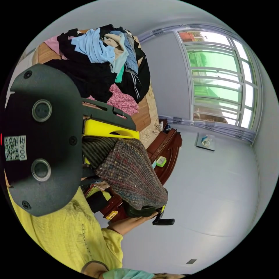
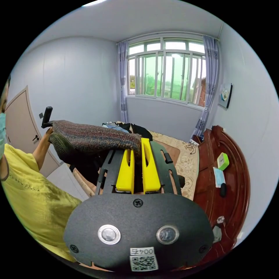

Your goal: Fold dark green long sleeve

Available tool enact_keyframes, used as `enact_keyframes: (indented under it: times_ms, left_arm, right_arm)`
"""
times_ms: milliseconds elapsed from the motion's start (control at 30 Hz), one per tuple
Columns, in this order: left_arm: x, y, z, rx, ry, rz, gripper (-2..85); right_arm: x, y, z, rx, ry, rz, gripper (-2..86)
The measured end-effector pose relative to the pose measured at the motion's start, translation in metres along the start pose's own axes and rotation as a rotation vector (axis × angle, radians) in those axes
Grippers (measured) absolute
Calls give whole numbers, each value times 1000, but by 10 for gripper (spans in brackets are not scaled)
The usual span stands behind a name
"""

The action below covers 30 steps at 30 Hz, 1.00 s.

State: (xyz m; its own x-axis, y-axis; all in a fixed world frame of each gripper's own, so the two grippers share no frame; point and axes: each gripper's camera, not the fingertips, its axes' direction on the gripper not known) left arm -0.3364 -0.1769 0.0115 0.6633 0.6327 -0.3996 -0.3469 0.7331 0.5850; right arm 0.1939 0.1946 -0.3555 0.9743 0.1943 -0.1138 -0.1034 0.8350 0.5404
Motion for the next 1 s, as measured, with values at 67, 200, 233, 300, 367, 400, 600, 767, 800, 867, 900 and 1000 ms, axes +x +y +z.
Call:
enact_keyframes:
  times_ms: [67,200,233,300,367,400,600,767,800,867,900,1000]
  left_arm:
    - [35,-8,5,-12,13,15,-8]
    - [97,-33,22,-62,49,31,-8]
    - [106,-41,31,-82,77,15,-8]
    - [116,-51,46,-111,122,-12,-8]
    - [123,-62,65,-142,153,-30,-8]
    - [127,-69,78,-160,172,-36,-8]
    - [118,-114,176,-265,228,-37,-8]
    - [90,-166,306,-339,228,-57,-8]
    - [80,-177,346,-356,212,-64,-8]
    - [68,-188,410,-375,185,-66,-7]
    - [60,-194,456,-390,156,-59,-6]
    - [32,-205,573,-451,90,-139,2]
  right_arm:
    - [20,28,-44,11,4,34,38]
    - [45,65,-96,22,5,100,38]
    - [53,77,-107,19,14,126,38]
    - [65,95,-119,9,29,169,38]
    - [81,119,-125,-6,51,237,38]
    - [85,124,-125,-10,60,254,38]
    - [141,158,-77,-124,155,395,38]
    - [252,180,42,-261,169,457,38]
    - [267,185,59,-276,168,471,39]
    - [328,208,135,-335,180,519,41]
    - [344,215,156,-350,181,539,42]
    - [413,252,260,-454,217,584,48]
